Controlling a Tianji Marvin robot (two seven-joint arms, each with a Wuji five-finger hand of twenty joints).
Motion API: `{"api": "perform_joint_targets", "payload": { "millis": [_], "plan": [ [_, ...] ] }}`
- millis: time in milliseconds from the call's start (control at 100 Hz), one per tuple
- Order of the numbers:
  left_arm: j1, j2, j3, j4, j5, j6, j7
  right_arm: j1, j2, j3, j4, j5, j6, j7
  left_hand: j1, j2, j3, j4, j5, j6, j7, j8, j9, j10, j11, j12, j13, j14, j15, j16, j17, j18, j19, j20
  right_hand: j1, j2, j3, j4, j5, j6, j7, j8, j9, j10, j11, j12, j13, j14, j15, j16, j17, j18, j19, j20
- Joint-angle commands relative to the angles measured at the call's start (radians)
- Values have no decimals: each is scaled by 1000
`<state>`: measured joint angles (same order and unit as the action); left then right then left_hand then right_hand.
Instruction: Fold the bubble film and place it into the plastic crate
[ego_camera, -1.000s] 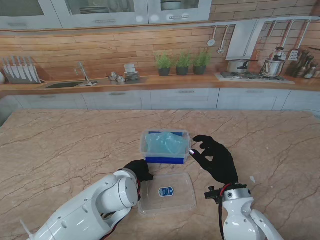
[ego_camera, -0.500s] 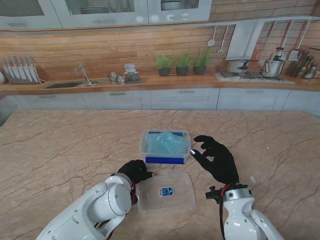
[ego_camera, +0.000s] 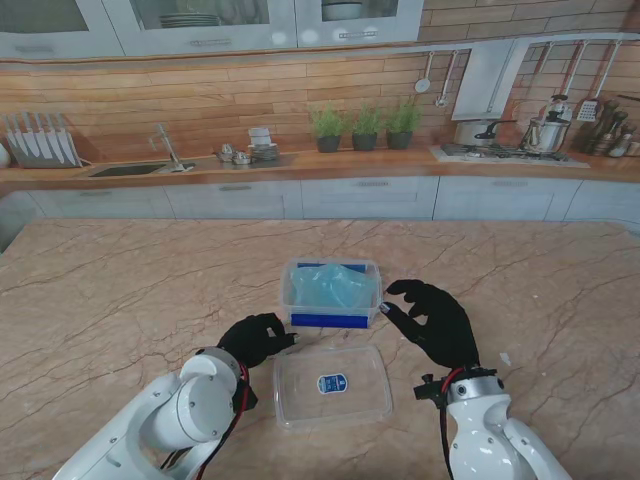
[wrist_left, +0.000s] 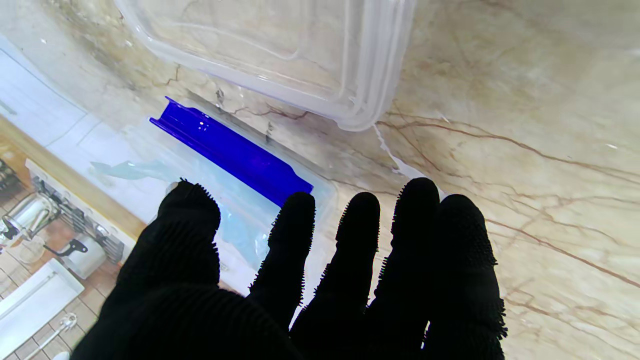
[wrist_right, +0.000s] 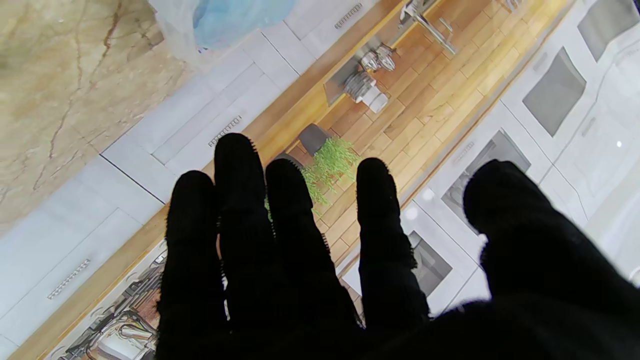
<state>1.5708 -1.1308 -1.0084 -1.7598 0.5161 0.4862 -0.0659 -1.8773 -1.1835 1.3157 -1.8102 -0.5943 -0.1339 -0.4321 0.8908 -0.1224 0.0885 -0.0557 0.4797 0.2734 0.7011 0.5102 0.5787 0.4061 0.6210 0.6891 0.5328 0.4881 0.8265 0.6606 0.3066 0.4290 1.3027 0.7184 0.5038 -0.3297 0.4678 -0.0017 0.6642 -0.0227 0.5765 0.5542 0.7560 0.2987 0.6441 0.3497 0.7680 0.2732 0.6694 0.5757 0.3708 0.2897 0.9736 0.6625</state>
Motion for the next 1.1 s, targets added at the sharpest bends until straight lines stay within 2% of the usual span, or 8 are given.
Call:
{"api": "perform_joint_targets", "payload": {
  "millis": [0,160,260,440,630,880,990,1090],
  "plan": [
    [20,15,-13,-13,6,2,-7,-14,8,4,-17,-14,14,25,33,50,-51,38,52,0,-49,-25,35,7,-17,-28,32,45,23,15,18,29,38,25,29,13,-18,25,39,8,9,18,34,10,26,18,-23,14,38,23,-14,8,10,27],
    [44,37,-45,-43,16,9,-86,-28,23,15,-37,-60,52,82,39,84,-95,37,225,47,-69,-69,178,41,-100,-165,95,79,1,-29,63,71,61,45,50,31,-28,15,149,39,34,52,117,22,79,47,33,29,139,75,15,23,67,51],
    [45,46,-46,-49,19,29,-121,-40,33,23,-61,-58,93,150,24,94,-100,35,267,55,-69,-79,208,44,-107,-189,114,89,-3,-40,76,88,67,50,96,28,-36,0,175,36,54,58,146,32,113,66,60,42,195,102,24,28,104,62],
    [33,57,-29,-37,28,63,-160,-59,63,41,-122,-40,211,349,67,144,-94,33,222,72,5,-46,219,61,-67,-198,155,86,55,-39,140,76,112,66,111,65,-66,-9,161,36,71,55,127,54,140,89,46,53,244,131,7,27,125,64],
    [-6,72,13,-22,18,135,-217,-42,83,26,-145,-55,328,470,50,193,-102,27,223,104,42,-34,274,95,-26,-207,271,96,162,-27,292,73,231,84,63,124,-115,19,185,99,0,154,125,108,208,139,50,95,351,186,0,60,197,92],
    [-72,69,87,23,-4,234,-206,9,119,-40,-160,-205,535,643,33,217,-104,28,210,138,62,-40,307,121,3,-225,336,106,218,-35,380,68,310,77,13,153,-115,30,133,152,-72,175,139,138,290,181,97,108,474,212,32,69,341,127],
    [-96,72,120,27,-5,275,-211,42,133,-74,-156,-241,603,719,22,214,-102,27,234,157,92,-50,386,127,34,-266,440,81,246,-113,472,69,398,19,-2,160,-111,32,128,178,-84,188,143,148,321,196,118,110,520,218,48,68,396,138],
    [-117,71,146,32,-18,301,-211,76,144,-108,-148,-266,648,775,18,218,-102,27,246,170,95,-51,406,130,35,-269,463,77,246,-125,507,84,402,4,-16,164,-109,33,111,210,-118,183,139,154,335,202,129,112,545,220,59,67,431,143]
  ]
}}
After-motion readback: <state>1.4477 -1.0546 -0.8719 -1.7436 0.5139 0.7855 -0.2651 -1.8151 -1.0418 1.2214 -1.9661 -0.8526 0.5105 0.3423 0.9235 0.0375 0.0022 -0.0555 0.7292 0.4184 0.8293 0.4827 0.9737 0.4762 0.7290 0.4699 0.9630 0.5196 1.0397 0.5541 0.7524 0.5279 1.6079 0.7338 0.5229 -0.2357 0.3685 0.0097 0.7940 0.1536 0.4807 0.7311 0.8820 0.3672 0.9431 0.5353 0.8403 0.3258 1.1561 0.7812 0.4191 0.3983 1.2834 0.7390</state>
